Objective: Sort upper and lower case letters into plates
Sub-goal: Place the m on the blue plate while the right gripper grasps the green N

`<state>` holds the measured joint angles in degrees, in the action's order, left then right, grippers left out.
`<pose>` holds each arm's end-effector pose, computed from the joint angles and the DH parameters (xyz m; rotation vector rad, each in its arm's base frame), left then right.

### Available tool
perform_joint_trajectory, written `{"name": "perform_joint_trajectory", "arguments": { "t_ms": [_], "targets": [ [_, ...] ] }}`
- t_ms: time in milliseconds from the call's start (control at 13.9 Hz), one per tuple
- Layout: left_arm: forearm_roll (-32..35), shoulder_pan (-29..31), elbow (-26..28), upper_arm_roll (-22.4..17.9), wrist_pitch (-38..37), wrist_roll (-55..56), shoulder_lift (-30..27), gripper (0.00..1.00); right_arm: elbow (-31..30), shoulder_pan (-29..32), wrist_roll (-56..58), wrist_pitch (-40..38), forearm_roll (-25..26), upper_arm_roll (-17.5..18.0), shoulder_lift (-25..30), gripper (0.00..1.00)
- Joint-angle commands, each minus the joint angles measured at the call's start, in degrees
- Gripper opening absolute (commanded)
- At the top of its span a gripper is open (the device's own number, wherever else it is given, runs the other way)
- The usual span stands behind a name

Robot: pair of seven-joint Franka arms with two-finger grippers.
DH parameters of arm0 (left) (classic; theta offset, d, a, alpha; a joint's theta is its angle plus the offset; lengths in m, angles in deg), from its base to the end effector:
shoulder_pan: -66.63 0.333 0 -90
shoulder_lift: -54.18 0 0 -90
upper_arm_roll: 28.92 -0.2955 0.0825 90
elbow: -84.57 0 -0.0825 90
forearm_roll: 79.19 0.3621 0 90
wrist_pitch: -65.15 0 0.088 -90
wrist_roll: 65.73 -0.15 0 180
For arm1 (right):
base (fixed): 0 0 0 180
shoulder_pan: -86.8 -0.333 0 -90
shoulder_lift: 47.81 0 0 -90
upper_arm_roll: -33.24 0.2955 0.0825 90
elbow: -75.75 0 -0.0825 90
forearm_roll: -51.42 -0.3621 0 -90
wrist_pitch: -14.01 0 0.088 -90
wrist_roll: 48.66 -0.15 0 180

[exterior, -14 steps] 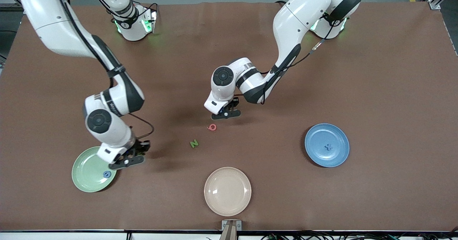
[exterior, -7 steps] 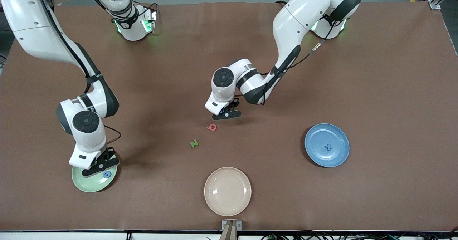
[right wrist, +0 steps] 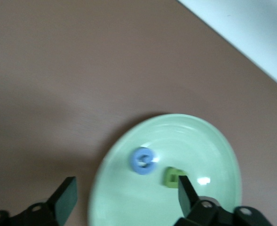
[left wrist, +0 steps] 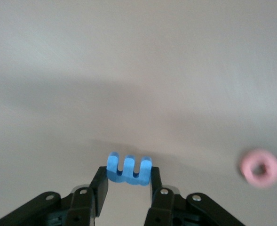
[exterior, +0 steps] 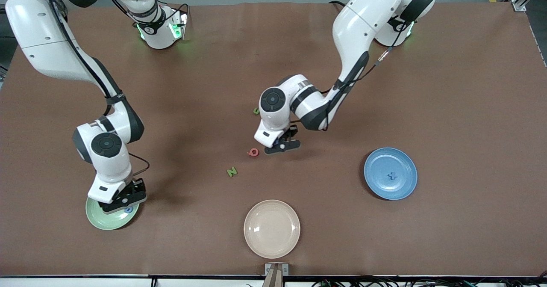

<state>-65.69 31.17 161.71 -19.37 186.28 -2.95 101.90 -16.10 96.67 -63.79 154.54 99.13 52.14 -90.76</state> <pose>0.5205 -0.4663 0.1816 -3.0351 -0.3556 -0.0445 0.6872 0.0642 0.1806 2.7516 0.5620 0.3395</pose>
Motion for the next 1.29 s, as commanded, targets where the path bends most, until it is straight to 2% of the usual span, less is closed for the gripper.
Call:
{"name": "perform_joint_trajectory", "arguments": {
  "t_ms": [0, 144, 287, 503, 719, 790, 862, 934, 1006, 1078, 1222],
  "targets": [
    [0.74, 6.07, 1.79, -1.81, -6.15, -6.84, -7.10, 0.00, 1.48, -5.55, -7.87, -5.25, -14.33, 0.16, 0.85, 1.00],
    [0.12, 12.31, 2.84, -1.64, -8.18, -14.31, -9.39, 0.00, 3.76, -9.15, -12.62, -7.46, -26.22, -0.01, 0.68, 1.00],
    [0.30, 18.02, 5.03, -1.64, -8.45, -18.73, -10.37, 0.00, 5.61, -13.28, -19.72, -9.13, -31.62, -0.27, -0.02, 1.00],
    [0.30, 25.67, 7.76, -1.64, -8.19, -29.69, -10.63, 0.00, 9.39, -18.38, -35.90, -9.49, -31.81, -0.45, -3.80, 1.00],
    [0.30, 30.17, 10.48, -1.64, -5.39, -31.66, -9.23, 0.03, 11.77, -22.25, -43.91, -8.96, -31.72, -0.97, -6.35, 1.00],
    [0.30, 30.96, 11.53, -1.64, -4.42, -32.19, -9.14, 0.12, 11.77, -24.09, -45.50, -8.79, -31.72, -2.46, -6.61, 1.00],
    [0.30, 30.97, 11.89, -1.64, -4.24, -32.19, -8.70, 0.27, 11.69, -25.76, -46.38, -8.70, -31.72, -3.86, -6.96, 1.00],
    [0.30, 30.97, 11.90, -1.64, -4.15, -32.28, -8.00, 0.55, 11.69, -27.26, -46.57, -8.70, -31.63, -4.84, -7.14, 1.00],
    [0.47, 30.88, 11.98, -1.64, -3.97, -32.28, -7.47, 0.94, 11.69, -28.75, -46.57, -8.70, -31.11, -6.06, -7.67, 1.00],
    [0.48, 31.06, 11.98, -1.64, -3.62, -32.19, -7.64, 1.00, 11.77, -29.90, -46.57, -8.70, -31.02, -6.95, -7.76, 0.99],
    [0.12, 29.83, 12.16, -0.59, -4.93, -30.97, -8.95, 1.00, 11.77, -30.17, -46.66, -8.61, -31.11, -7.13, -8.20, 0.96]
  ]
}}
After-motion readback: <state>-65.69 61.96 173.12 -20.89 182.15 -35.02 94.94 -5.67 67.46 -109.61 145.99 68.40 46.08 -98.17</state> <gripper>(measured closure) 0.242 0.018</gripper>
